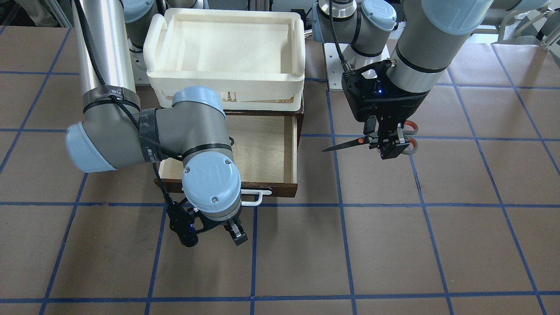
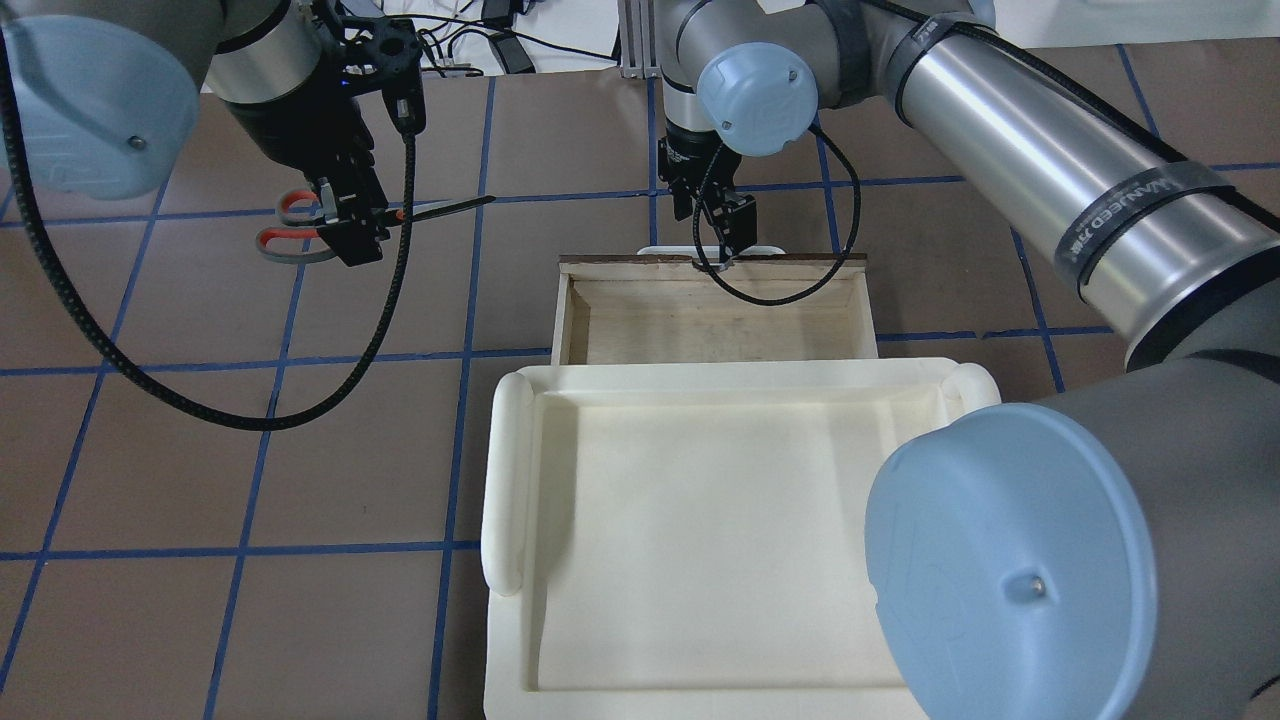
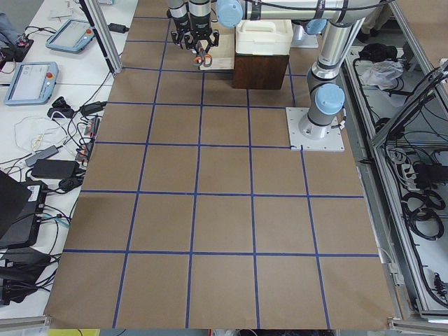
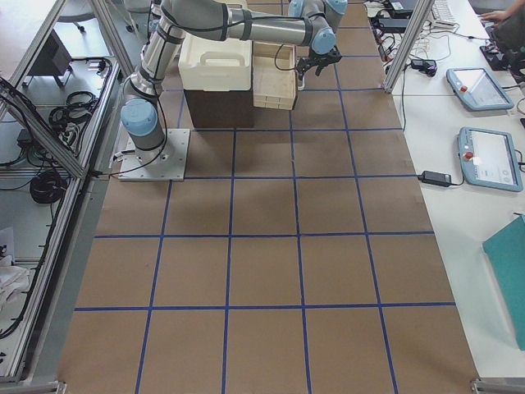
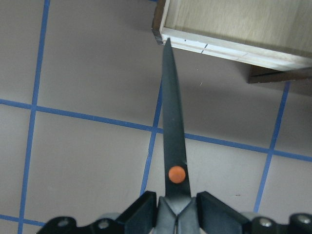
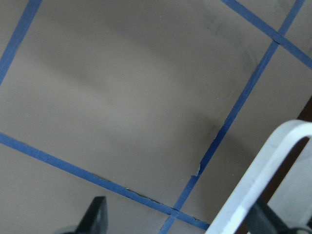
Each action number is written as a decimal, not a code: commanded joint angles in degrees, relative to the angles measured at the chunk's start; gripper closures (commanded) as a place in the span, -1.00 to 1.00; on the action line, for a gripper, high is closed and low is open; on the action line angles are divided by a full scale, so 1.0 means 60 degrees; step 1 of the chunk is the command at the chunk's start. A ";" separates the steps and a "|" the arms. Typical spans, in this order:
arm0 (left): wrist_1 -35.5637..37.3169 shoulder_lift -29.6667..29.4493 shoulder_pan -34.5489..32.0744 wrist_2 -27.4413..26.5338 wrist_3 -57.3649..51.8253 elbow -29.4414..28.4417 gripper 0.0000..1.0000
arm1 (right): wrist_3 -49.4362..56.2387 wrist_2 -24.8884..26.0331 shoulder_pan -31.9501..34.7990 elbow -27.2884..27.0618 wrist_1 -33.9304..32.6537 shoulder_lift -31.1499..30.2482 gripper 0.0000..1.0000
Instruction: Place scissors in drawer with both arms
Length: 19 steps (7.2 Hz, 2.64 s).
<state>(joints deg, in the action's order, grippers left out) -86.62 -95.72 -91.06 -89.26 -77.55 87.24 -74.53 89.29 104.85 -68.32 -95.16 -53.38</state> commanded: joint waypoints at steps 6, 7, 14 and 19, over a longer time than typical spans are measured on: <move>0.0403 -0.0204 -0.0803 0.0902 0.0588 -0.0024 1.00 | 0.0366 0.0190 -0.0014 0.0079 0.0476 -0.0388 -1.00; 0.0389 -0.0306 -0.0878 0.0859 0.0620 -0.0009 1.00 | 0.0511 0.0220 -0.0029 0.0079 0.0944 -0.0725 -1.00; 0.1293 -0.1373 -0.2692 0.1310 0.1938 -0.0140 1.00 | 1.0965 0.0763 -0.1754 -0.1076 0.0568 -0.3888 -1.00; 0.1312 -0.2926 -0.4085 0.1473 0.3693 -0.1123 1.00 | 1.2188 0.0544 -0.1831 -0.1650 0.0524 -0.4771 -1.00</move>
<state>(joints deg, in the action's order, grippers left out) -78.75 -111.51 -113.98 -80.56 -57.56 80.63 -1.42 93.12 93.78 -77.90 -91.78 -81.65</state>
